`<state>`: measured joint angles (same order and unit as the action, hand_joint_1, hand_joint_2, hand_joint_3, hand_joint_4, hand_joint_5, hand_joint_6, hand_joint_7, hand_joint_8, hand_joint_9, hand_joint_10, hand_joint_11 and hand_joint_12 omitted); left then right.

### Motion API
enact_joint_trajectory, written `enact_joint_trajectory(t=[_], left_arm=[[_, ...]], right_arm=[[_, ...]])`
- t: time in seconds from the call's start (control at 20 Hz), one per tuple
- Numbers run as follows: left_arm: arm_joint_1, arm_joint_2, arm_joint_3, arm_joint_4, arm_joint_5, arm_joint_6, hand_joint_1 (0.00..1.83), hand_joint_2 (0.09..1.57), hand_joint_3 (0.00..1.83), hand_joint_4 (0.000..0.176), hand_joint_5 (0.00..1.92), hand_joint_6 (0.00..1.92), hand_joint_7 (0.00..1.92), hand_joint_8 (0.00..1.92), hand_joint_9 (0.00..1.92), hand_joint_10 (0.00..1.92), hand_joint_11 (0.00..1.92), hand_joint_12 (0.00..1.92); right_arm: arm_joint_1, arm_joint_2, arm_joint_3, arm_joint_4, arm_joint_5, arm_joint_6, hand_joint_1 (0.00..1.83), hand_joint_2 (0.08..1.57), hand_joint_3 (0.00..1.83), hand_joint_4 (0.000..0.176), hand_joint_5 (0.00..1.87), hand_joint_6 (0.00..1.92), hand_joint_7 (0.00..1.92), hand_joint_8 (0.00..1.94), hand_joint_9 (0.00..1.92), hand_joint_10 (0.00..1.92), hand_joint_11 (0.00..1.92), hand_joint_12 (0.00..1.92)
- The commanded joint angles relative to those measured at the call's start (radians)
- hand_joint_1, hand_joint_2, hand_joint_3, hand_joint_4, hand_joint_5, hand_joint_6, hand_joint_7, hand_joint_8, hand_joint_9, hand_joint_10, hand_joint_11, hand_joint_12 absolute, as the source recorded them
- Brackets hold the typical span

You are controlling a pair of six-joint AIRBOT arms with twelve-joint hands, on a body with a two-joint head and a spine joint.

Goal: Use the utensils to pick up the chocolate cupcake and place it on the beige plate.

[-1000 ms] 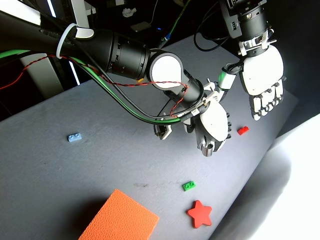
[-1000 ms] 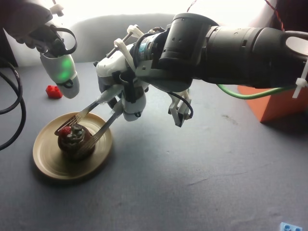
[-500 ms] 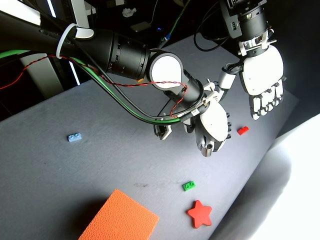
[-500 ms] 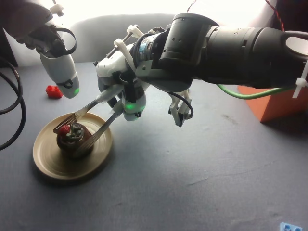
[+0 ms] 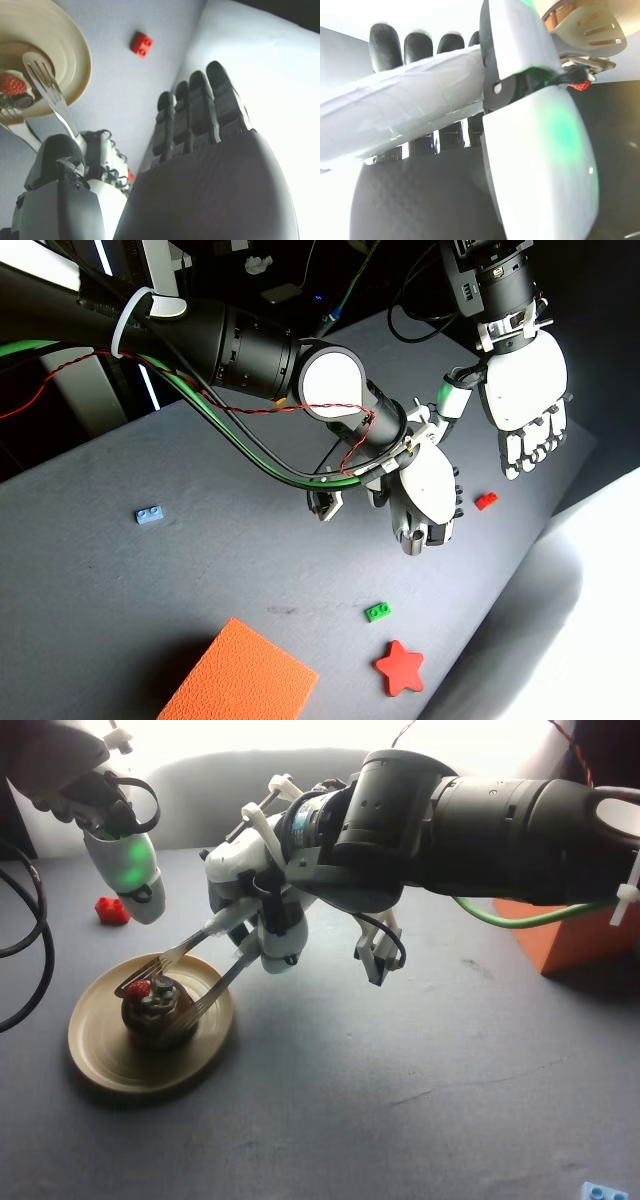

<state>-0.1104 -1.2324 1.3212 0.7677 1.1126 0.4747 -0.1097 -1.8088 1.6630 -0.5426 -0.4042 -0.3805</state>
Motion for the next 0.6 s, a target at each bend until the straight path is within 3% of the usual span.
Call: enact_joint_trajectory(t=[0.0,0.1,0.15,0.2,0.3,0.4,0.55], left_arm=[[-0.011,0.002,0.006,0.072,-0.013,0.009,0.39,1.04,0.0,0.0,0.15,0.0,0.13,0.0,0.13,0.0,0.0,0.37],[-0.011,0.002,0.006,0.072,-0.013,0.009,0.4,1.03,0.0,0.0,0.16,0.0,0.15,0.0,0.15,0.01,0.0,0.4],[-0.011,0.002,0.006,0.072,-0.013,0.009,0.41,1.03,0.0,0.0,0.16,0.0,0.15,0.01,0.15,0.01,0.0,0.39],[-0.011,0.002,0.006,0.072,-0.013,0.009,0.4,1.03,0.0,0.0,0.15,0.0,0.15,0.0,0.15,0.0,0.0,0.37],[-0.011,0.002,0.006,0.072,-0.013,0.009,0.42,1.03,0.0,0.0,0.16,0.0,0.15,0.0,0.15,0.0,0.0,0.38],[-0.011,0.002,0.006,0.072,-0.013,0.009,0.39,1.03,0.0,0.0,0.15,0.0,0.15,0.0,0.16,0.0,0.0,0.4],[-0.011,0.002,0.006,0.072,-0.013,0.009,0.41,1.02,0.0,0.0,0.14,0.0,0.15,0.0,0.15,0.0,0.0,0.39]], right_arm=[[0.008,0.007,0.002,-0.021,0.07,0.005,1.32,1.25,0.0,0.0,0.67,1.29,0.73,1.44,0.69,1.58,0.56,1.46],[0.007,0.008,0.002,-0.021,0.064,0.019,1.32,1.25,0.0,0.0,0.65,1.3,0.72,1.43,0.7,1.58,0.54,1.48],[0.007,0.009,0.002,-0.021,0.064,0.022,1.19,1.25,0.0,0.0,0.7,1.3,0.73,1.47,0.58,1.34,0.52,1.49],[0.006,0.009,0.002,-0.021,0.058,0.032,1.16,1.26,0.0,0.0,0.71,1.3,0.73,1.49,0.55,1.26,0.5,1.5],[0.006,0.01,0.002,-0.021,0.054,0.047,1.17,1.23,0.0,0.0,0.78,1.2,0.74,1.47,0.57,1.23,0.54,1.47],[0.005,0.01,0.002,-0.021,0.055,0.05,1.16,1.26,0.0,0.0,0.77,1.23,0.67,1.56,0.52,1.27,0.49,1.5],[0.005,0.012,0.003,-0.021,0.058,0.051,1.16,1.25,0.0,0.0,0.81,1.22,0.65,1.53,0.49,1.25,0.46,1.51]])
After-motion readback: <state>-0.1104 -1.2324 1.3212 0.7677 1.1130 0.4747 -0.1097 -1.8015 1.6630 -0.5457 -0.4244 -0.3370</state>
